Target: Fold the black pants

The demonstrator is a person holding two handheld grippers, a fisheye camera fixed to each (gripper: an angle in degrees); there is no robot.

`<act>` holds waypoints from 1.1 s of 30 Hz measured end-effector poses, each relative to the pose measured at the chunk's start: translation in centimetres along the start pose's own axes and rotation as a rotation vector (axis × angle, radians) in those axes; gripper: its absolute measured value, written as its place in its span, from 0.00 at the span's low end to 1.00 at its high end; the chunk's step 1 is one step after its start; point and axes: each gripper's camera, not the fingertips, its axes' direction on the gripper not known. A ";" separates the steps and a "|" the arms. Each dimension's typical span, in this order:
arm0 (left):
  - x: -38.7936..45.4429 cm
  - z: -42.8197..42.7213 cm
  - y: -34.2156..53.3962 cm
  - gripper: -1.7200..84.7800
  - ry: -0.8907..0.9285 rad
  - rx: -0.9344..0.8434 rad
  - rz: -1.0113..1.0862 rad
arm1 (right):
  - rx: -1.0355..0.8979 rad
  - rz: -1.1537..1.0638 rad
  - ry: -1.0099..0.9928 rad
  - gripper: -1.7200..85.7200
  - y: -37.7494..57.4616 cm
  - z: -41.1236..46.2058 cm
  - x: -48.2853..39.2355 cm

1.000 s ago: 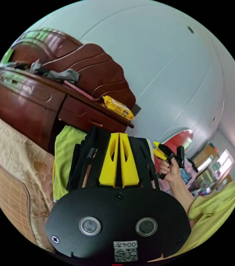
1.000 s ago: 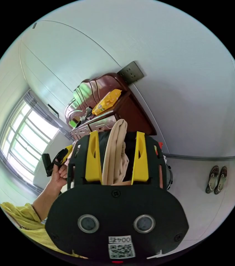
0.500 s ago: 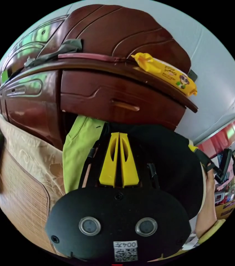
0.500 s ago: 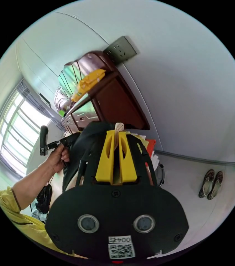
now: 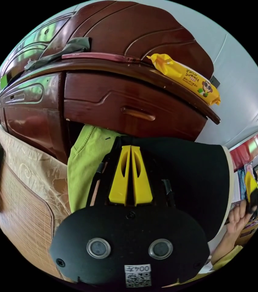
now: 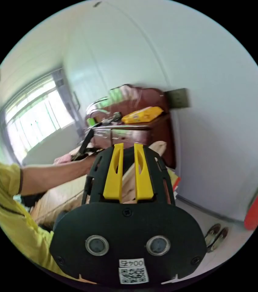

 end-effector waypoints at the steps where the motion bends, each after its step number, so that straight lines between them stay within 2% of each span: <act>1: -0.1 -0.7 0.0 0.02 0.005 0.004 -0.003 | -0.048 -0.087 -0.074 0.11 0.9 1.4 -2.0; 3: -0.7 -3.8 0.4 0.02 0.025 0.033 -0.016 | -0.164 -0.175 -0.069 0.12 2.5 4.3 -3.6; 4: -0.9 -4.7 0.5 0.02 0.032 0.044 -0.019 | -0.247 -0.170 0.006 0.11 3.6 6.6 -3.3; 6: -2.1 -8.5 1.0 0.02 0.086 0.094 -0.054 | -0.311 -0.078 -0.001 0.10 5.3 9.5 -1.2; 8: -3.4 -12.3 1.5 0.02 0.144 0.163 -0.096 | -0.233 0.125 -0.214 0.09 6.8 10.8 2.0; 10: -4.8 -16.5 1.8 0.02 0.204 0.218 -0.125 | -0.173 0.184 -0.298 0.10 7.3 11.0 2.6; 14: -7.4 -29.0 3.9 0.02 0.262 0.306 -0.080 | 0.009 0.092 -0.269 0.10 7.5 9.2 -1.1; 16: -8.5 -34.7 6.8 0.02 0.220 0.317 -0.019 | 0.018 0.028 -0.234 0.10 7.7 9.5 -3.6; 18: -11.1 -41.1 12.4 0.02 0.087 0.263 0.025 | -0.045 -0.005 -0.239 0.11 8.5 11.5 -6.1; 22: -17.7 -48.6 23.7 0.02 -0.134 0.093 -0.089 | -0.331 -0.047 -0.363 0.11 13.5 21.5 -13.4; 26: -26.3 -59.3 39.7 0.03 -0.334 0.000 -0.346 | -0.579 -0.134 -0.527 0.08 21.4 32.4 -23.6; 29: -32.0 -68.1 50.4 0.03 -0.380 0.029 -0.593 | -0.766 -0.163 -0.636 0.05 26.5 40.0 -31.1; 31: -34.7 -72.8 55.2 0.03 -0.432 0.017 -0.696 | -0.866 -0.229 -0.668 0.03 29.3 44.0 -35.9; 33: -37.8 -78.2 59.8 0.03 -0.477 0.002 -0.791 | -0.894 -0.359 -0.618 0.02 31.8 47.2 -40.6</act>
